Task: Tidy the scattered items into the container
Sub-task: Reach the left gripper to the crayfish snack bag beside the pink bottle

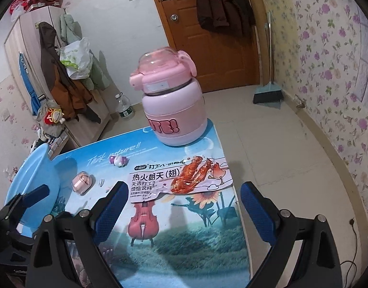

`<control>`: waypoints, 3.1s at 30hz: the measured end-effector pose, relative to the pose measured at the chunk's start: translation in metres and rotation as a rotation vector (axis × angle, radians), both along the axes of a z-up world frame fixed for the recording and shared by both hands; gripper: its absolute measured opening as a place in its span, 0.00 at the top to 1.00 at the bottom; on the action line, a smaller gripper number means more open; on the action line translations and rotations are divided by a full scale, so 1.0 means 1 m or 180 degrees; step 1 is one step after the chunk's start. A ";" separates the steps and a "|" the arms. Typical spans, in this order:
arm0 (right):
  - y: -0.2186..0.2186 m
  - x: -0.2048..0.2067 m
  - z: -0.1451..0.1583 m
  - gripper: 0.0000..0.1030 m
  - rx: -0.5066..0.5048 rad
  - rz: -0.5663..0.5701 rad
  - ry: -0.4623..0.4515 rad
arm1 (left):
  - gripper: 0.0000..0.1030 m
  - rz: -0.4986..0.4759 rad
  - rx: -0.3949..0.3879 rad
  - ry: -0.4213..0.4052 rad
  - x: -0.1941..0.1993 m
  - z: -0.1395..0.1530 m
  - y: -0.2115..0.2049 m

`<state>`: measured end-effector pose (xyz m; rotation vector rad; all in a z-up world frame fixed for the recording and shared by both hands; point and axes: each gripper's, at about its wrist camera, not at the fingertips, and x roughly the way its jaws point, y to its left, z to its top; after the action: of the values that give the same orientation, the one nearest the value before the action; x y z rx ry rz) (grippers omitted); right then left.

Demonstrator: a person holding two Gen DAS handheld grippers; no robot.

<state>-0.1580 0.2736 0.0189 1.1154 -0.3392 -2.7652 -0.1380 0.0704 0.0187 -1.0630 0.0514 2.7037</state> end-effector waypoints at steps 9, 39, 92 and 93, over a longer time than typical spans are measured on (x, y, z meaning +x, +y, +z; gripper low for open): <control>0.026 -0.029 -0.020 0.07 -0.0359 -0.0128 -0.0235 | 0.00 -0.0116 0.0195 -0.0141 -0.025 -0.011 0.025; 0.048 -0.074 -0.051 0.07 -0.0731 0.0044 -0.0523 | 0.00 -0.0662 0.0043 -0.0454 -0.065 -0.048 0.089; 0.056 -0.086 -0.043 0.84 -0.1320 0.0450 -0.0428 | 0.00 -0.0803 0.0048 -0.0649 -0.081 -0.057 0.110; 0.055 -0.084 -0.042 0.85 -0.1336 0.0459 -0.0412 | 0.00 -0.0768 0.0031 -0.0638 -0.082 -0.057 0.110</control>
<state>-0.2423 0.3287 -0.0235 1.1528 -0.7781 -2.3501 -0.2198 0.1808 -0.0384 -1.2330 0.1231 2.3717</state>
